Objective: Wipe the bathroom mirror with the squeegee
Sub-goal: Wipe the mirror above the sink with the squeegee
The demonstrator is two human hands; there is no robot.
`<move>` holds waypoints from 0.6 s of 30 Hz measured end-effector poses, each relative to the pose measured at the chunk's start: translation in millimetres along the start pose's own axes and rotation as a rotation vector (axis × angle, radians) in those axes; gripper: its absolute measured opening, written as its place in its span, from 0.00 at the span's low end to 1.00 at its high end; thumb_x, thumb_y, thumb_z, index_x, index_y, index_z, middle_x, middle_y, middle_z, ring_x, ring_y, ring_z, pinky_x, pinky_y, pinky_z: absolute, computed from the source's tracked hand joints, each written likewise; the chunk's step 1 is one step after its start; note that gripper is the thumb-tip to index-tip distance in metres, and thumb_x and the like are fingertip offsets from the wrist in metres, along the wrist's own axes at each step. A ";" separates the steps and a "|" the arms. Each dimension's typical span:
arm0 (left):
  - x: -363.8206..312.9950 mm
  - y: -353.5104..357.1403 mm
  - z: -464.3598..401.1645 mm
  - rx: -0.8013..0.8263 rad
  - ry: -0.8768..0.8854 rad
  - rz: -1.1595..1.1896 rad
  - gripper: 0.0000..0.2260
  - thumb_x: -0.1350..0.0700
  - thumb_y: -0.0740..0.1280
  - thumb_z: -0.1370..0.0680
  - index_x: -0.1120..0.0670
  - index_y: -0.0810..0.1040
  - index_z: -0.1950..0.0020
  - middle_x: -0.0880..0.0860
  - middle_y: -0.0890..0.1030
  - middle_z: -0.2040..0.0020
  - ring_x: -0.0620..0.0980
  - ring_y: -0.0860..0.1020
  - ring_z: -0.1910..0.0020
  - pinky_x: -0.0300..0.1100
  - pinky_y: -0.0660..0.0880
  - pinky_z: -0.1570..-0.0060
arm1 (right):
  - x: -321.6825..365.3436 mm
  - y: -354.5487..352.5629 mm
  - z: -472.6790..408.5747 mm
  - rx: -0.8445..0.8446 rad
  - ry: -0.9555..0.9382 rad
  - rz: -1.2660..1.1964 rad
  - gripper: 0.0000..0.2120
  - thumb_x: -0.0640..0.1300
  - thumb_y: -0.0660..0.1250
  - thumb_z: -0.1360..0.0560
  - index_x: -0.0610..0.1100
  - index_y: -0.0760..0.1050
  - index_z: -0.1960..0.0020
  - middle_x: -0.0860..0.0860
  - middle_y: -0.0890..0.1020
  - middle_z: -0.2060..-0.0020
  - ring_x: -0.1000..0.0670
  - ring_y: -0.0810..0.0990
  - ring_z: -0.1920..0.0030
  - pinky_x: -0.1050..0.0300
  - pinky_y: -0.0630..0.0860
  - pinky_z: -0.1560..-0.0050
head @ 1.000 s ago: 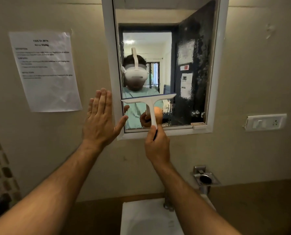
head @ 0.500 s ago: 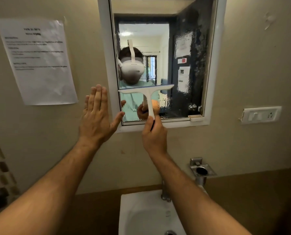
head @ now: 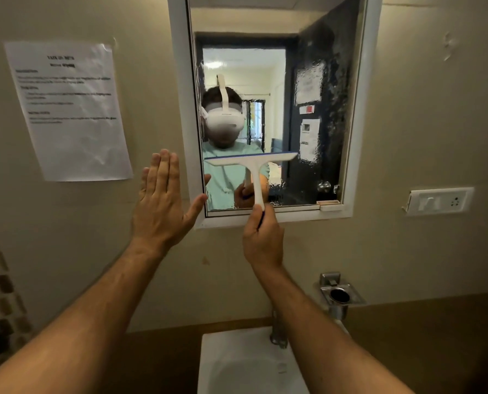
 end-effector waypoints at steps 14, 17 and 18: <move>-9.2 10.6 10.5 0.010 0.038 0.026 0.42 0.31 0.48 0.20 0.59 0.46 0.17 0.58 0.47 0.17 0.53 0.43 0.18 0.52 0.44 0.20 | -7.7 1.6 14.5 -0.037 -0.005 -0.016 0.15 0.51 0.54 0.18 0.42 0.74 0.49 0.45 0.77 0.68 0.39 0.77 0.68 0.48 0.70 0.70; -8.2 12.3 10.2 0.013 0.031 0.018 0.42 0.31 0.48 0.20 0.59 0.46 0.17 0.58 0.46 0.17 0.53 0.43 0.18 0.52 0.45 0.20 | 0.7 4.9 8.8 -0.036 -0.015 -0.026 0.16 0.52 0.53 0.18 0.43 0.74 0.46 0.46 0.78 0.67 0.42 0.78 0.67 0.48 0.73 0.70; -7.5 12.8 10.5 0.015 0.028 0.017 0.42 0.31 0.48 0.20 0.59 0.45 0.17 0.58 0.46 0.17 0.53 0.43 0.18 0.53 0.45 0.20 | -3.0 5.4 12.5 -0.025 -0.010 -0.021 0.16 0.52 0.53 0.18 0.43 0.74 0.48 0.48 0.77 0.67 0.43 0.77 0.68 0.48 0.73 0.70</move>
Point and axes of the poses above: each hand's wrist, its own z-axis away from the middle knuckle, its own y-axis out of the palm, x = y × z, the point moved 8 cm from there along -z, towards the middle knuckle
